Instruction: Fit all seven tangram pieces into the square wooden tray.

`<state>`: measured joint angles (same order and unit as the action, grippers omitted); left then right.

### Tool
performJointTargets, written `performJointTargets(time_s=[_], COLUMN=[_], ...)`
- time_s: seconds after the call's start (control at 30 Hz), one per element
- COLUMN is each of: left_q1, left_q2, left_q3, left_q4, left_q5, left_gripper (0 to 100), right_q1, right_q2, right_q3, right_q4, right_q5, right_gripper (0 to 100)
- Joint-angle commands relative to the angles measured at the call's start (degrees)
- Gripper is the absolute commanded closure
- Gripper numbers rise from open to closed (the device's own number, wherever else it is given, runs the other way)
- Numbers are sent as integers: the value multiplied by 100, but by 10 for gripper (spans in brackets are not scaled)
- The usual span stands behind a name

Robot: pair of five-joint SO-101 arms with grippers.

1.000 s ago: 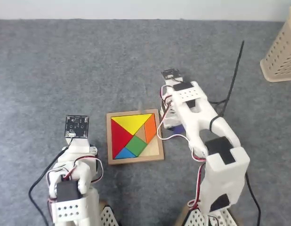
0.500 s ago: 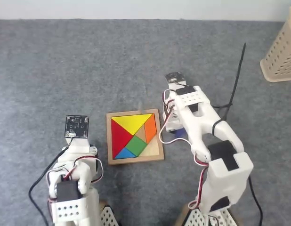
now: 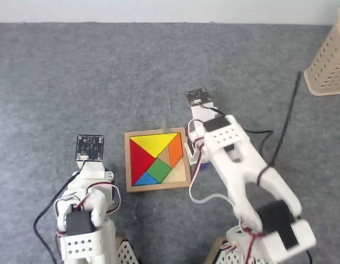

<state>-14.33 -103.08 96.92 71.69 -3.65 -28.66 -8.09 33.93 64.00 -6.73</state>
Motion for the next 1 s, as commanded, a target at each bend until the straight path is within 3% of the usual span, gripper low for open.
performJointTargets(time_s=[0.0,0.23,0.6,0.8,0.97], left_q1=[0,0,0,0,0], left_q2=[-62,-62,-62,-62,-62], left_q3=[-31,-31,-31,-31,-31], left_q4=[26,26,26,26,26], left_q5=[-35,-35,-35,-35,-35], left_gripper=[988,988,988,988,988], right_q1=[-462,-1349,-1824,-1815,-1824], right_q2=[-541,-242,936,971,971], right_q3=[9,-105,-1020,-1169,-1160], right_q4=[-110,-479,-488,-409,-303], right_q5=[105,-193,-2048,-2286,-2277], right_gripper=[835,836,833,829,712])
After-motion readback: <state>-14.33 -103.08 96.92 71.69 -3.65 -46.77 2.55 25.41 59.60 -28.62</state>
